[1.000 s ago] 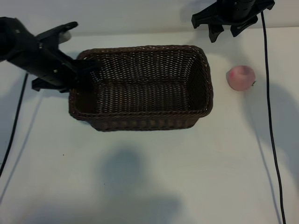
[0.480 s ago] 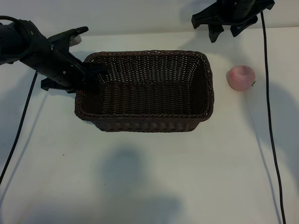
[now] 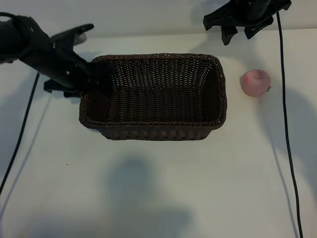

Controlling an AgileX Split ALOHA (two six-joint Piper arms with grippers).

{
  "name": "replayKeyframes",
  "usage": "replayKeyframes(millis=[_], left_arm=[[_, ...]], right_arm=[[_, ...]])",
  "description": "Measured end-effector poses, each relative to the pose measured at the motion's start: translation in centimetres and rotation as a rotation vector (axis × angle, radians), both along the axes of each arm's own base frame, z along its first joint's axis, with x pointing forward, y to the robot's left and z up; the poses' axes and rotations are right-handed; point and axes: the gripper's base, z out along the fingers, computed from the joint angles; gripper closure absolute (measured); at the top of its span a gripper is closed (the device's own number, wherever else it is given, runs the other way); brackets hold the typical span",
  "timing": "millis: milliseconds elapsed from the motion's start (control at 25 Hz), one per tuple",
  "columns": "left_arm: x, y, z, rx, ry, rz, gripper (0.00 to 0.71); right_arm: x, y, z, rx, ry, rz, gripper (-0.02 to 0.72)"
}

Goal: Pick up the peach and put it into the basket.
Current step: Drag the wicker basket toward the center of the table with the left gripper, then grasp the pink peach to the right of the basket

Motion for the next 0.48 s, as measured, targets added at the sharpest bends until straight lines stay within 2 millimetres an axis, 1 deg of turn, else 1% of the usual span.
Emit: replayKeyframes(millis=[80, 160, 360, 480], left_arm=[[-0.2, 0.1, 1.6, -0.001, -0.034, -0.002, 0.151], [-0.7, 0.2, 3.2, 0.012, -0.056, -0.005, 0.135], [-2.2, 1.0, 7.1, 0.063, -0.093, 0.008, 0.128], [-3.1, 1.4, 9.0, 0.094, -0.118, 0.009, 0.126]], right_arm=[[0.0, 0.0, 0.0, 0.0, 0.0, 0.0, 0.197], [0.0, 0.0, 0.0, -0.001, 0.0, 0.003, 0.197], [0.0, 0.0, 0.0, -0.002, -0.001, 0.007, 0.197], [0.0, 0.0, 0.0, -0.002, -0.001, 0.001, 0.197]])
